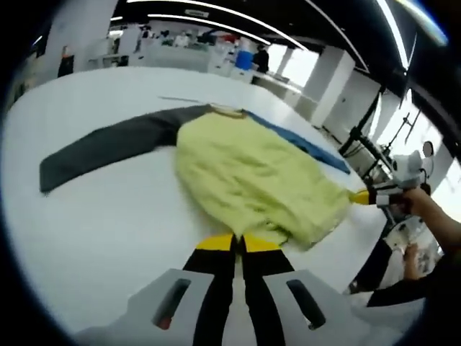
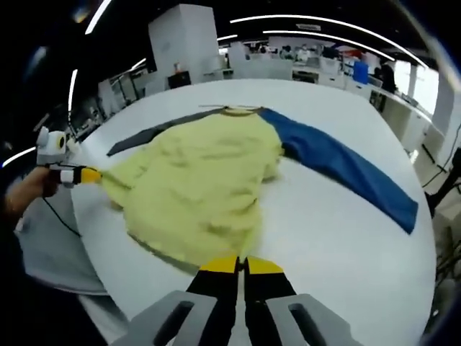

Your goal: Fold the garment on the visible template until the final outline fits inside the template.

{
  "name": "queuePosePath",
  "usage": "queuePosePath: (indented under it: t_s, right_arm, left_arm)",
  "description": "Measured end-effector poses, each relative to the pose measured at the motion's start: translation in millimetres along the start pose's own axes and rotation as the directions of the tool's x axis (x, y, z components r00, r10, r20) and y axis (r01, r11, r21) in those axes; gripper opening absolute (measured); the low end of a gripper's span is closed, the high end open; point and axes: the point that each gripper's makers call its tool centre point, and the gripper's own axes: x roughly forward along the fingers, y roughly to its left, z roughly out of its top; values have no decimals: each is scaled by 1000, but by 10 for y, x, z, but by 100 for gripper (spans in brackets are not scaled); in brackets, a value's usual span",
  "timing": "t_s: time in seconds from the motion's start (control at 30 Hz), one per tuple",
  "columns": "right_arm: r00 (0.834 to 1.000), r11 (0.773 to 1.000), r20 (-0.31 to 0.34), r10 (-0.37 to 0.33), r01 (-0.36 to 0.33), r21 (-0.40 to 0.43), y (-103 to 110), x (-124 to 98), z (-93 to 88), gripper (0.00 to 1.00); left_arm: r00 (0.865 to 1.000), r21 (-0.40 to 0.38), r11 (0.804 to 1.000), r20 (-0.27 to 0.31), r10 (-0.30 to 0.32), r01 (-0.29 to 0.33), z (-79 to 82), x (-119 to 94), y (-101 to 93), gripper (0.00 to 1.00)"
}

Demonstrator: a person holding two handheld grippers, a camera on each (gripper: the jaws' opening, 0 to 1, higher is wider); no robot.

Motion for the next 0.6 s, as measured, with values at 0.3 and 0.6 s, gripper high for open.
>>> queuePosePath:
  t_s: [0.3,0.6]
  right_arm:
    - [999,999,-31,9,-8,43,102,-105,-117,0]
    - [997,999,-75,5,-2,38,206,-73,-312,0]
  left_arm:
    - [1000,25,1000,-28,14,-13,-24,-176,182,0]
    - [995,45,999,-94,24,-20,-279,-186,253,0]
